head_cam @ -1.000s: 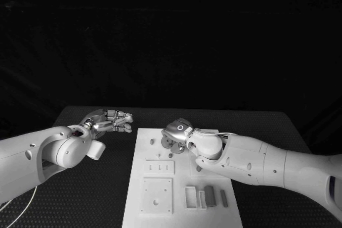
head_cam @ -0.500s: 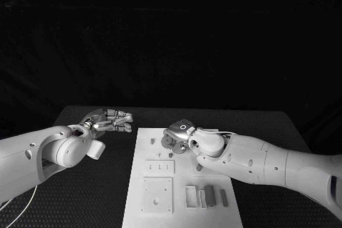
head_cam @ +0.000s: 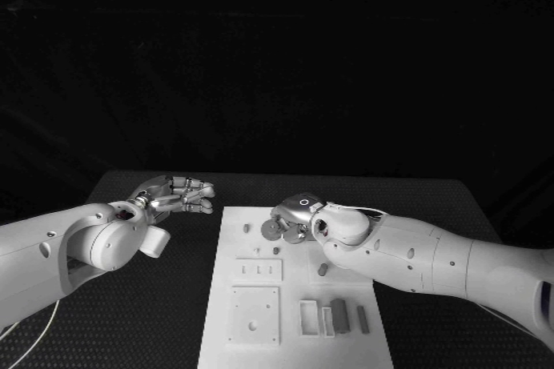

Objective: Assemble the parts on the task board

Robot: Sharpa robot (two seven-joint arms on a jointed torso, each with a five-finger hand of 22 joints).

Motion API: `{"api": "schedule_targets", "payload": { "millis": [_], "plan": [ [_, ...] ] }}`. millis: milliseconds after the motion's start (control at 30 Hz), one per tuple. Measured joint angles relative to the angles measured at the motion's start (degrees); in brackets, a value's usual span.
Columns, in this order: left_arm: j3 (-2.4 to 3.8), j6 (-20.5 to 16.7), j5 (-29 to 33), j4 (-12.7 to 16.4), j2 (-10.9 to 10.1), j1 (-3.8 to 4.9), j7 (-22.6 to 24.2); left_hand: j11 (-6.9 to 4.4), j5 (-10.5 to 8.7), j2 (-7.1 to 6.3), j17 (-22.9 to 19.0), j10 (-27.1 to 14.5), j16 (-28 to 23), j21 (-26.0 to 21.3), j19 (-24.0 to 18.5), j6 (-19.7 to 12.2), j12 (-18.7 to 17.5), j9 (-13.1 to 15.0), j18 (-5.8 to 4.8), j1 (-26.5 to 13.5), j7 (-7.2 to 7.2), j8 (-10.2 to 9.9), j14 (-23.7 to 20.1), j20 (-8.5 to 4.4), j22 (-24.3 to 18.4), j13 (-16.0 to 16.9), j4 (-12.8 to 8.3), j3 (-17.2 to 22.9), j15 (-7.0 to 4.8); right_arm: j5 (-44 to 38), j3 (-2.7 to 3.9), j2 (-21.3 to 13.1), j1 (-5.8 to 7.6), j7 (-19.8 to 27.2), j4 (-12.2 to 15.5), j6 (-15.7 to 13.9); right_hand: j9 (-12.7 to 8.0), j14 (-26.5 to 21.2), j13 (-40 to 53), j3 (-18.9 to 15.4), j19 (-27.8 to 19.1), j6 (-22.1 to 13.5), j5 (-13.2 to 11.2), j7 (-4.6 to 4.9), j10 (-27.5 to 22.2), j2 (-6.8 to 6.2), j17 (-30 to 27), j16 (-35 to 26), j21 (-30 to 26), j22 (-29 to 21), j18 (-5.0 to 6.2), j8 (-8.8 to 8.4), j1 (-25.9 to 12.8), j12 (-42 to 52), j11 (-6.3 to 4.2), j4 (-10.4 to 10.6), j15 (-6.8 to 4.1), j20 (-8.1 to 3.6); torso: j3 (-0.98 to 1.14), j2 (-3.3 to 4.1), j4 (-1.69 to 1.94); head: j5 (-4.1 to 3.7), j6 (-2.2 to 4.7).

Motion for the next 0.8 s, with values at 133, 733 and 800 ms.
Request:
{"api": "schedule_targets", "payload": {
  "millis": [133,733,800],
  "plan": [
    [0.00,0.0,0.0,0.0,0.0,0.00,0.0,0.00,0.00,0.00,0.0,0.0,0.0,0.0,0.0,0.0,0.0,0.0,-0.01,0.0,0.00,0.0,0.0,0.00,0.0,0.0,0.0,0.0,0.00,2.0,0.08,0.0,0.12,0.6,-0.2,0.6,-0.2,0.0,-0.1,-0.1,-0.2,0.0,0.0,0.01,-0.4,2.60,0.0,0.0,0.0,0.0,0.00,-0.04,-1.1,0.0,-0.01,-0.1,0.00,0.18,0.01,0.01,-0.01,-0.04,0.00],
    [-0.01,0.0,0.0,-0.2,-0.3,0.00,-0.1,0.00,0.00,0.00,0.1,0.0,-0.2,0.0,0.0,0.0,0.0,0.0,-0.06,0.0,0.00,0.0,0.0,0.00,0.0,0.0,0.0,0.0,0.00,3.5,2.42,-5.6,-0.31,0.3,5.4,-4.7,-0.4,0.1,-0.4,0.3,-0.2,0.9,0.0,0.36,-0.5,-3.78,0.2,0.0,0.0,0.0,0.00,0.82,-1.2,0.8,-0.08,-0.6,0.35,0.18,0.03,-0.03,-0.01,-0.38,0.42],
    [-0.01,0.0,0.0,-0.2,-0.4,0.00,-0.1,0.00,0.00,0.00,0.1,0.0,-0.2,0.0,0.0,0.0,0.0,0.0,-0.07,0.0,0.00,0.0,0.0,0.00,0.0,0.0,0.0,0.0,0.00,3.5,3.45,-6.9,-0.05,0.2,6.6,-6.0,-0.4,0.1,-0.7,0.4,0.0,1.0,0.0,0.36,-0.5,-4.64,0.1,-0.2,0.0,0.0,0.00,0.82,-0.9,0.8,-0.08,-0.5,0.35,0.01,0.03,-0.04,-0.04,-0.38,0.51]
  ]
}}
